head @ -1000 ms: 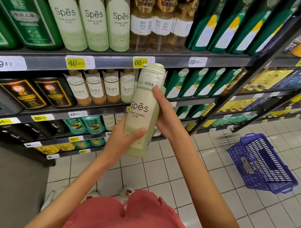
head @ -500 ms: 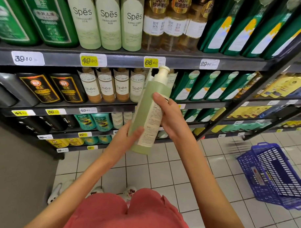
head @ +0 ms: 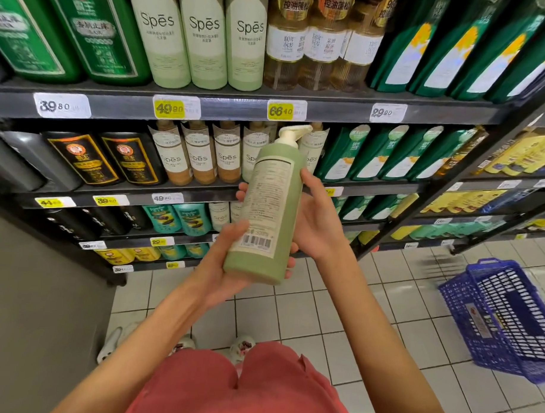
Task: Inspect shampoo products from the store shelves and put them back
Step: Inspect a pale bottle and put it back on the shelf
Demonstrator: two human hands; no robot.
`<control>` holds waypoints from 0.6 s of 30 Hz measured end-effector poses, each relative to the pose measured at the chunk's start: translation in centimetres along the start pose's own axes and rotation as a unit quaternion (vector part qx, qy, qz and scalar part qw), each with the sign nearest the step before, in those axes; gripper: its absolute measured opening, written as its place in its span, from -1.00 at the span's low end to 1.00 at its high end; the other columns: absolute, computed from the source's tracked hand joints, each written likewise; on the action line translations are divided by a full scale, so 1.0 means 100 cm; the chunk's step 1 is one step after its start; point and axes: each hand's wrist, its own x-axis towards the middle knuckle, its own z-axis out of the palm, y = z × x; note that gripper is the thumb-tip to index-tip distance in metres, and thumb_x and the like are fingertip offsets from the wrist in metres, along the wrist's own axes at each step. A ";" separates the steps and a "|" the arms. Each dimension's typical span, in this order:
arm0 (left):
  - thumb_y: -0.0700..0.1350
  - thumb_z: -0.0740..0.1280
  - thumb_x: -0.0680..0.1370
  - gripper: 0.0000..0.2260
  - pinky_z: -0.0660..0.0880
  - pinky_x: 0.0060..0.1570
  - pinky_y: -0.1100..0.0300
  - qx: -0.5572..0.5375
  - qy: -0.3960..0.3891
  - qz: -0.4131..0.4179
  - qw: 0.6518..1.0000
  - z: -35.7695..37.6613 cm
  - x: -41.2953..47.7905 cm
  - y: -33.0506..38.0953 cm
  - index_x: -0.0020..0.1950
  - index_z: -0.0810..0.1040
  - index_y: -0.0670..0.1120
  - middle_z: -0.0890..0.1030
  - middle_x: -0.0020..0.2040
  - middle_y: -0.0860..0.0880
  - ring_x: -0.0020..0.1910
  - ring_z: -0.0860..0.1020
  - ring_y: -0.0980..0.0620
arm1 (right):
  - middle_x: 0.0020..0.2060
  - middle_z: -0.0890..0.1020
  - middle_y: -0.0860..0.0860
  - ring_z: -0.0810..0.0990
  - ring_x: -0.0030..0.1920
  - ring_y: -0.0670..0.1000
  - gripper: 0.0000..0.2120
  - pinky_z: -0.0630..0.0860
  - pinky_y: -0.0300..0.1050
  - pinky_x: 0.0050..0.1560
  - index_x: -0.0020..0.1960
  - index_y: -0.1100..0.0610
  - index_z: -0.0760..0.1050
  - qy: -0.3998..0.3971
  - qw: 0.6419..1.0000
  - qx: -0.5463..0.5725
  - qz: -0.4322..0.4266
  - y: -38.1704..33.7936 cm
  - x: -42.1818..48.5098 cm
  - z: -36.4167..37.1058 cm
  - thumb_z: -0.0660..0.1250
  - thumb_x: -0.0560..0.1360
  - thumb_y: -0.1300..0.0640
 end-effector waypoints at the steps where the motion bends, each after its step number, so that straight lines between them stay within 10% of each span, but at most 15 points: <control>1: 0.16 0.50 0.28 -0.42 0.57 -0.06 -0.01 -0.014 -0.019 -0.002 1.000 -0.002 0.001 0.000 0.19 0.58 -0.13 0.62 0.03 -0.29 -0.06 0.63 -0.19 | 0.41 0.26 0.33 0.25 0.42 0.28 -0.34 0.12 0.21 0.47 0.46 0.30 0.19 -0.008 1.000 -0.003 -0.007 0.000 0.000 -0.001 0.16 0.50 -0.08; 8: 0.34 0.40 0.28 -0.45 0.58 -0.05 0.15 0.195 0.061 0.011 0.979 -0.004 0.001 0.019 0.17 0.55 0.10 0.63 0.14 -0.05 0.09 0.61 -0.01 | -0.10 0.69 0.07 0.67 -0.07 0.01 -0.72 0.63 -0.07 -0.01 0.09 0.19 0.55 0.133 0.979 -0.123 -0.091 -0.005 0.006 0.015 0.29 0.50 0.02; 12: 0.28 0.30 0.34 -0.57 0.56 -0.14 0.32 0.396 0.163 0.042 0.903 0.001 0.008 0.018 0.13 0.42 0.15 0.62 0.12 0.05 -0.02 0.62 0.21 | -0.02 0.59 0.09 0.64 -0.15 -0.04 -0.47 0.60 -0.22 -0.29 0.25 0.25 0.28 0.266 0.925 -0.256 -0.090 0.000 0.015 0.026 0.43 0.45 0.02; 18: 0.03 0.27 0.46 -0.65 0.58 -0.03 0.20 0.249 0.113 0.031 0.961 -0.015 0.013 0.019 0.24 0.43 0.04 0.64 0.11 0.01 0.10 0.60 0.05 | 0.18 0.59 0.18 0.61 0.13 0.09 -0.48 0.58 -0.05 0.10 0.37 0.27 0.32 0.200 0.945 -0.259 -0.007 0.017 0.013 0.016 0.23 0.56 -0.05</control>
